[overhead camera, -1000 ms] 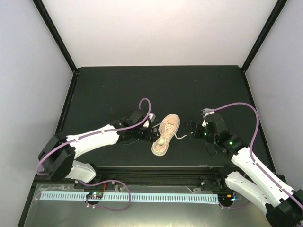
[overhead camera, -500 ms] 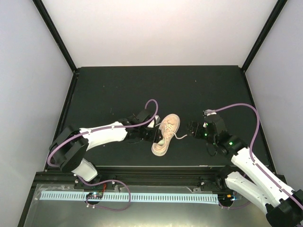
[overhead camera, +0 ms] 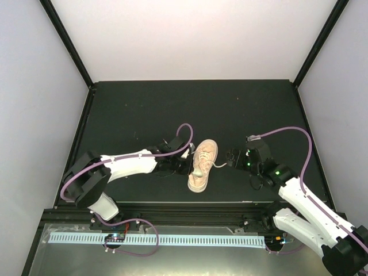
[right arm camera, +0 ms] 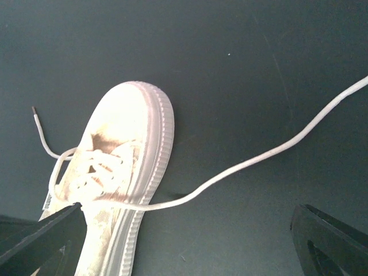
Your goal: Tie the shoes
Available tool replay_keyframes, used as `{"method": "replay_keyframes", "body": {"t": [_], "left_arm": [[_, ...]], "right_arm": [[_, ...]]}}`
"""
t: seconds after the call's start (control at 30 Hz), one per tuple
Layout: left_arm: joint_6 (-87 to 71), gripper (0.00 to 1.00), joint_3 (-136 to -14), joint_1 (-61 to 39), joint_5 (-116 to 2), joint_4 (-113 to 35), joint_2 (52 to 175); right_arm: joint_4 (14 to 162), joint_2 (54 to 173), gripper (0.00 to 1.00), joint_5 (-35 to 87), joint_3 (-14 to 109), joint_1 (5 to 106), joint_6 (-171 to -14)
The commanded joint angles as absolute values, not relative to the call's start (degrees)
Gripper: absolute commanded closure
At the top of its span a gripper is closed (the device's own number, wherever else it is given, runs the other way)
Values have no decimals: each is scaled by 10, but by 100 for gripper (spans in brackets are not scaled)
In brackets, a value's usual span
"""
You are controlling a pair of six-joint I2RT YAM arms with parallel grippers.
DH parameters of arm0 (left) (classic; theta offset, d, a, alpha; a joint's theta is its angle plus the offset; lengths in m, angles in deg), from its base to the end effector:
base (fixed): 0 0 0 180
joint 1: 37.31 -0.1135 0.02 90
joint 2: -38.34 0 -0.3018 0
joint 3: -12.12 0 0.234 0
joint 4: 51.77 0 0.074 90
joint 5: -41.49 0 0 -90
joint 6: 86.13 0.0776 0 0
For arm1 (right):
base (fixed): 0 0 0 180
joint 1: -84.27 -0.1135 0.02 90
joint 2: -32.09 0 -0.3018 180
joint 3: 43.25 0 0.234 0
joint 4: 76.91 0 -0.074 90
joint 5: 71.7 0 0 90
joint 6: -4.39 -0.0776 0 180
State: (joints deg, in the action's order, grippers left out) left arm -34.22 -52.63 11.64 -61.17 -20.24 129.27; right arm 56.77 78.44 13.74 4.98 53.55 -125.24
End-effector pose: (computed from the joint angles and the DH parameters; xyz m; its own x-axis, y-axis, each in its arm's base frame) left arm 0.1940 -0.2486 0.1855 -0.9383 0.1609 -0.3061 0.2971 0.8281 -0.4754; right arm 0.1352 0.0732 0.2336 -0.7573 0.2896 -0.5854 0.0293 0.9105 0.4125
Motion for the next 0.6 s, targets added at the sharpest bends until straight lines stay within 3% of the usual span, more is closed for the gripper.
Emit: {"method": "replay_keyframes", "body": {"t": [0.0,0.33,0.4,0.5,0.57], "left_arm": [[-408,98,-498,146,-606,-229,1229],[-524,97,-456,251,-546,-241,1178],[-525,82,-456,252,-534,-235,1170],[-525,44,-441,251,-521,-247,1143],[-508,33,-440,249,-511,-241,1123]], "right_arm": [[572,802,0,150,49,538,-1265],[631,832,0,246,54,530,-1243],[642,831,0,262,52,525,-1226],[629,837,0,265,67,521,-1196],[610,845,0,263,88,521,-1173]]}}
